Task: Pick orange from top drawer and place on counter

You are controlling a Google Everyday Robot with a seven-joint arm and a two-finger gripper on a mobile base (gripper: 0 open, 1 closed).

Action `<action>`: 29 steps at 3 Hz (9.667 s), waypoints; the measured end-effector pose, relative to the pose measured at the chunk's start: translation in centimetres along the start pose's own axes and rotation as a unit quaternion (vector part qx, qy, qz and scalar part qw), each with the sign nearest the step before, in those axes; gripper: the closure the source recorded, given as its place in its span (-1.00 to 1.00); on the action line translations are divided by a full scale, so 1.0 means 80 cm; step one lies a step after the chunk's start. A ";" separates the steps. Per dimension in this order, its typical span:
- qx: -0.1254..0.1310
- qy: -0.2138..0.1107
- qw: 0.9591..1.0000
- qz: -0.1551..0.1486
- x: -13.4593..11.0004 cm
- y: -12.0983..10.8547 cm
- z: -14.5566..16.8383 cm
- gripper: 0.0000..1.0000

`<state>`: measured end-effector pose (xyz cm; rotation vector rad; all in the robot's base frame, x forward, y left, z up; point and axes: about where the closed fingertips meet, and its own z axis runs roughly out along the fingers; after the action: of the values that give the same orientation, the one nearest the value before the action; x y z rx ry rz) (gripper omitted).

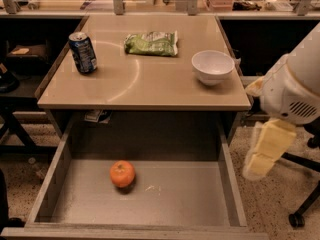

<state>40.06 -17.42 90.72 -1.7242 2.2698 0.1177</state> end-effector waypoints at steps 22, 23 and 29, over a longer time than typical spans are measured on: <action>-0.030 -0.301 0.948 0.096 -0.278 0.079 0.436 -0.18; -0.030 -0.301 0.948 0.096 -0.278 0.079 0.436 0.30; 0.005 -0.263 0.957 0.120 -0.292 -0.031 0.213 1.00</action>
Offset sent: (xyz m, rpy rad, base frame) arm -0.0095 0.0267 -0.0320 0.0470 0.0539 0.0130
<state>51.11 7.67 81.12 -1.2117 2.0477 0.5453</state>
